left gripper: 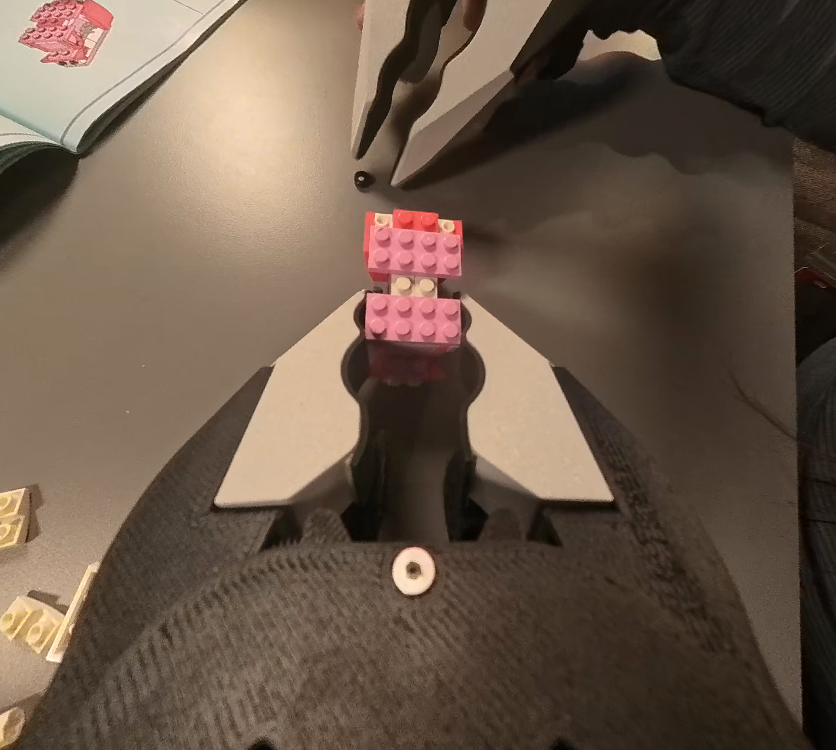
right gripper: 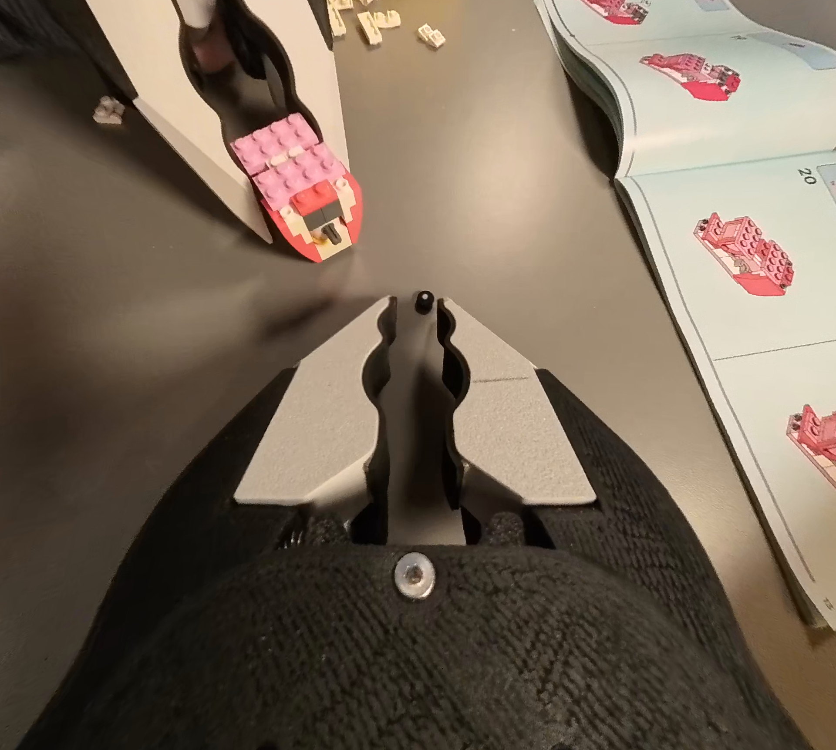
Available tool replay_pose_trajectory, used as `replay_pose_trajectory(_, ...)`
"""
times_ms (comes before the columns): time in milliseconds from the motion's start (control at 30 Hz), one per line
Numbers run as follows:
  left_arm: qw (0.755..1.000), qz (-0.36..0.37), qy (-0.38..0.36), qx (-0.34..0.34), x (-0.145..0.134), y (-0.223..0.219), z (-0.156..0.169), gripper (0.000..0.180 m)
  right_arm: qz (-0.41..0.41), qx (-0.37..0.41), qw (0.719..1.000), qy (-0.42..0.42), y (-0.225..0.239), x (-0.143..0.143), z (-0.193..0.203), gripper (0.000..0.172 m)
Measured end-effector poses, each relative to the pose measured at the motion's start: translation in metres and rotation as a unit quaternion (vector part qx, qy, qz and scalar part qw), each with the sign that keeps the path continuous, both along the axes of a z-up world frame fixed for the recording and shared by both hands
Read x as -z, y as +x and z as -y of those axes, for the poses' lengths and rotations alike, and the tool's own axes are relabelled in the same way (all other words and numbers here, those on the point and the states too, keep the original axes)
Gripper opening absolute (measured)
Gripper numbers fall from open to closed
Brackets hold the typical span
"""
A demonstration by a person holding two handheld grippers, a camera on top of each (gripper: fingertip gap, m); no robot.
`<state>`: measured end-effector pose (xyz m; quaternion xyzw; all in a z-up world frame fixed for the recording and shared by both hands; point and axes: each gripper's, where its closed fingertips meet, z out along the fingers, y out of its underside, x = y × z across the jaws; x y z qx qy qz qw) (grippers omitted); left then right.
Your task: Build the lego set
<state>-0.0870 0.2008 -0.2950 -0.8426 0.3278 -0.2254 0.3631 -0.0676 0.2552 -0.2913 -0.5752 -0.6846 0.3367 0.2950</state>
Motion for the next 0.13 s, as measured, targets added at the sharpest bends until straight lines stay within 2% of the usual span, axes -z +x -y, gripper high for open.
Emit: replay_pose_trajectory(133, 1.0, 0.001, -0.001, 0.0, -0.0001, 0.0, 0.0, 0.035, 0.006, 0.007, 1.0, 0.006, -0.0008, 0.0021, -0.0022, 0.015)
